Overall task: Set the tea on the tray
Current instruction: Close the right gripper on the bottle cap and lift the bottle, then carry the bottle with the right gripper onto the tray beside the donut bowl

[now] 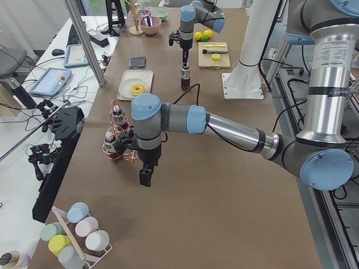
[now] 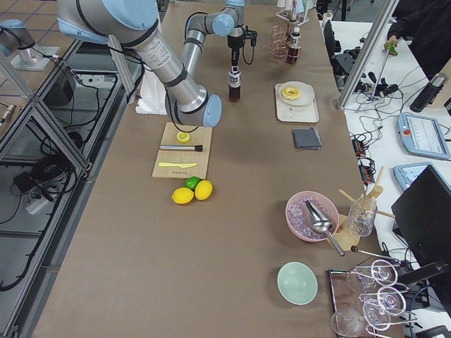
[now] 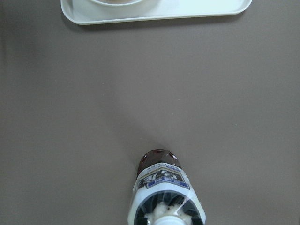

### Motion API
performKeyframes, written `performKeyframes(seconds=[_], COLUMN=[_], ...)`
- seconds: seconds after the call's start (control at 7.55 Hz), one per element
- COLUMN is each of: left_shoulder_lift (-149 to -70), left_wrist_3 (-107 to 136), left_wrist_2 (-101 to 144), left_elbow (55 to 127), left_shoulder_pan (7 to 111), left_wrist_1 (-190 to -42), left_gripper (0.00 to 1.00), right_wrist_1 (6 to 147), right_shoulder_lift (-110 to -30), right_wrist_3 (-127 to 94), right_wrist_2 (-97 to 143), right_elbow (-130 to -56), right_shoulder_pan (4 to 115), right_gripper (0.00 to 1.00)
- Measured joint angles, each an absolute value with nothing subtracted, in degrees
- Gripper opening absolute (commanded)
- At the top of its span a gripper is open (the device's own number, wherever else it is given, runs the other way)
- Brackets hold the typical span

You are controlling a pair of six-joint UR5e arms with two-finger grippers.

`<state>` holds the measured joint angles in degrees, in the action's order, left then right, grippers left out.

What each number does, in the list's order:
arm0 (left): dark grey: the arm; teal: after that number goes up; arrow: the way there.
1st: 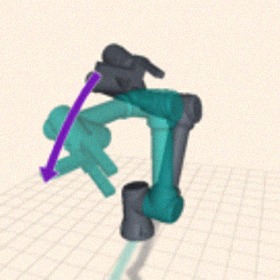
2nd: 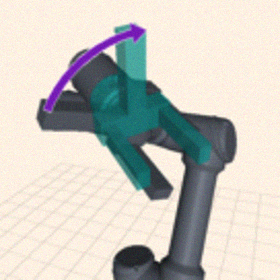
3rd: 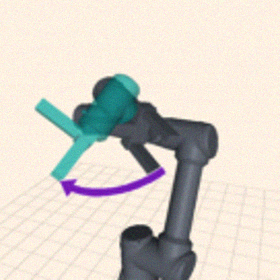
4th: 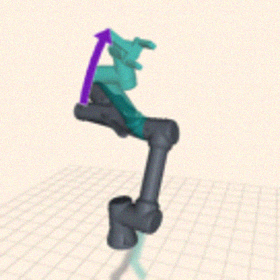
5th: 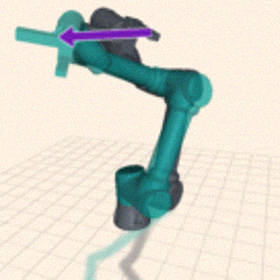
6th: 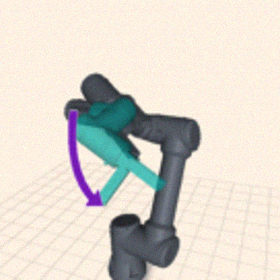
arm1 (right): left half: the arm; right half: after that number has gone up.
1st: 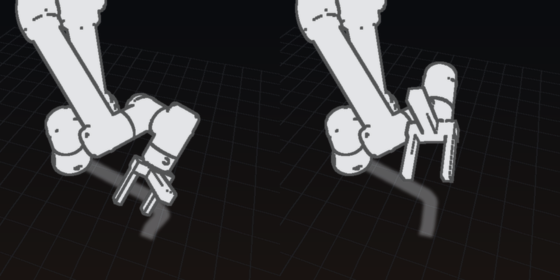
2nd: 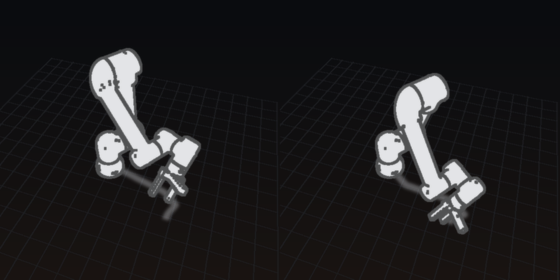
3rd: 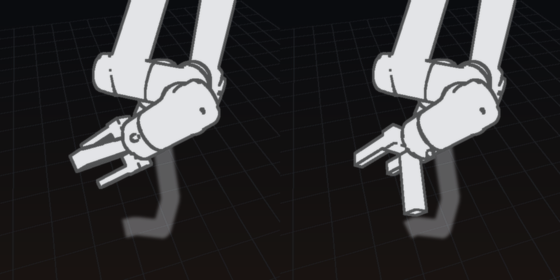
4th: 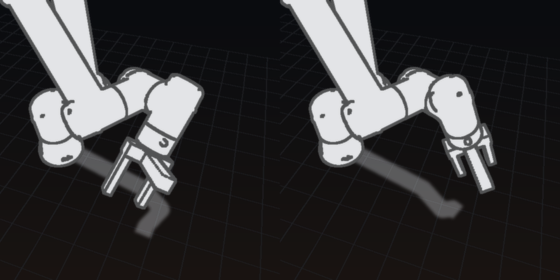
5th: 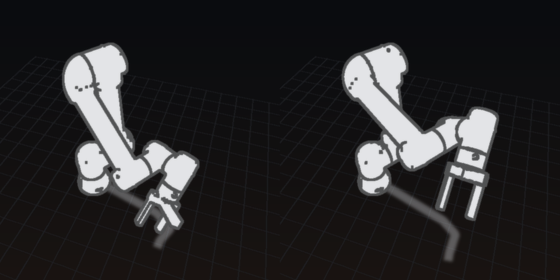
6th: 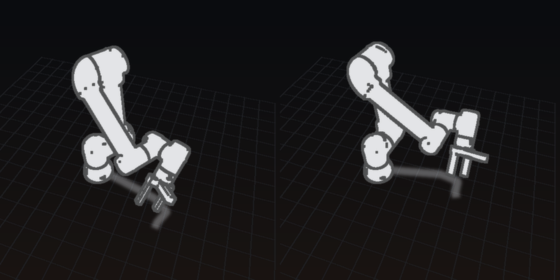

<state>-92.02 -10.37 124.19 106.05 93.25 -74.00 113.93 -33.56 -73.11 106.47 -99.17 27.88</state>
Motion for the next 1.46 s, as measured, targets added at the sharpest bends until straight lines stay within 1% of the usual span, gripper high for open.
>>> performKeyframes(seconds=[0.53, 0.79, 1.06, 1.46], left_shoulder_lift=[-92.1, -92.2, -92.5, -93.1], left_wrist_3=[-10.3, -10.3, -10.2, -10.0], left_wrist_2=[124.2, 125.2, 126.7, 127.0], left_elbow=[106.2, 106.2, 106.1, 105.9], left_shoulder_pan=[93.3, 93.3, 93.2, 92.9], left_wrist_1=[-74.0, -74.0, -74.0, -74.0], left_gripper=[0.98, 0.97, 0.98, 0.97], right_wrist_1=[118.7, 118.8, 116.1, 104.3], right_shoulder_lift=[-28.7, -28.1, -26.9, -23.0], right_wrist_3=[-72.2, -67.8, -61.7, -56.7], right_wrist_2=[110.5, 112.8, 115.3, 119.0], right_elbow=[-98.7, -95.3, -87.9, -70.4], right_shoulder_pan=[33.9, 39.2, 45.4, 52.7], right_gripper=[0.0, 0.0, 0.0, 0.0])
